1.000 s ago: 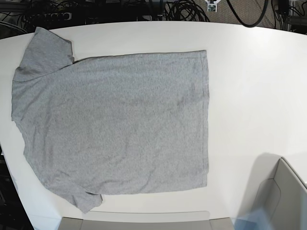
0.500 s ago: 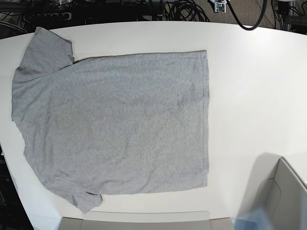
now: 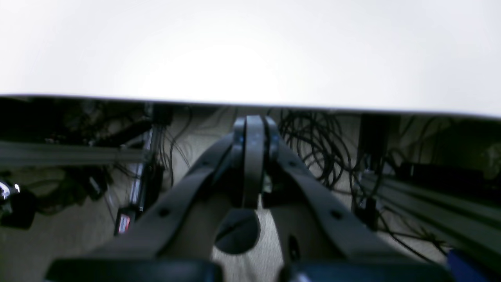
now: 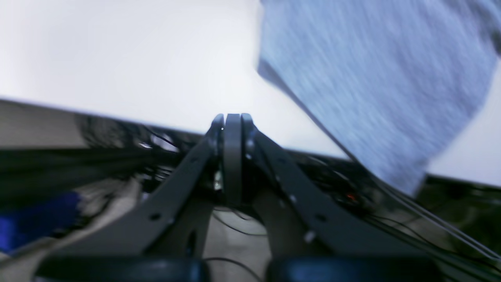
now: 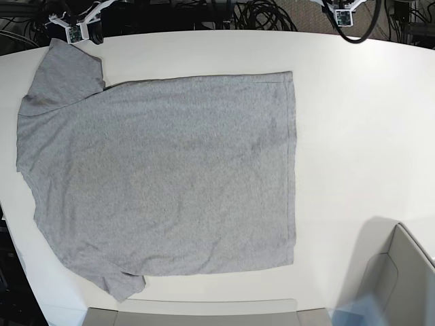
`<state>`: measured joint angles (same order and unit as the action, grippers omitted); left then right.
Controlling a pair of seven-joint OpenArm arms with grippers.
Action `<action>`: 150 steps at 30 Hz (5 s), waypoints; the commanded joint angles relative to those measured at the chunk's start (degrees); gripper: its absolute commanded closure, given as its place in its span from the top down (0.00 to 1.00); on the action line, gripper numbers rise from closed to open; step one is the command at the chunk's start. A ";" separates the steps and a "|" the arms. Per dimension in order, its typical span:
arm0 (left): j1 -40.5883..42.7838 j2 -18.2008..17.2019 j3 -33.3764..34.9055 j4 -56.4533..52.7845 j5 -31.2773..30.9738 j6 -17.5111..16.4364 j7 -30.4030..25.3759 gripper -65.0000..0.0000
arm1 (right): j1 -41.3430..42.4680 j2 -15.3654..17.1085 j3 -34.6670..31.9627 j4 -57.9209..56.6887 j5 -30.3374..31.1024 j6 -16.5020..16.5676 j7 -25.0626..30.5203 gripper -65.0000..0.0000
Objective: Fold the T-shirt properly
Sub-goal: 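Move both grippers down to the shoulder corners of the grey T-shirt, then close both grippers on the shirt's shoulder corners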
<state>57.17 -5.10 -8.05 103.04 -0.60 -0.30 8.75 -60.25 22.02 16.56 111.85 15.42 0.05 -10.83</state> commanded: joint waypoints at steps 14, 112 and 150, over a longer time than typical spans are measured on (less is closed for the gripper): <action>-2.71 -0.04 0.19 13.83 0.12 0.34 3.25 0.00 | 18.89 0.00 21.38 5.55 31.22 3.59 -26.84 0.00; -30.93 -4.43 2.30 1.18 -42.17 0.25 39.55 0.31 | 34.09 -5.89 34.48 -35.24 23.48 35.86 -35.02 0.46; -32.33 -3.56 6.87 -3.48 -42.08 -9.33 40.08 0.00 | 30.58 -5.71 31.49 -32.34 23.92 33.92 -35.02 0.00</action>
<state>23.97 -8.43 -0.97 98.45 -42.72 -9.37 48.49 -28.51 15.66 47.68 79.50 42.61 35.55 -42.46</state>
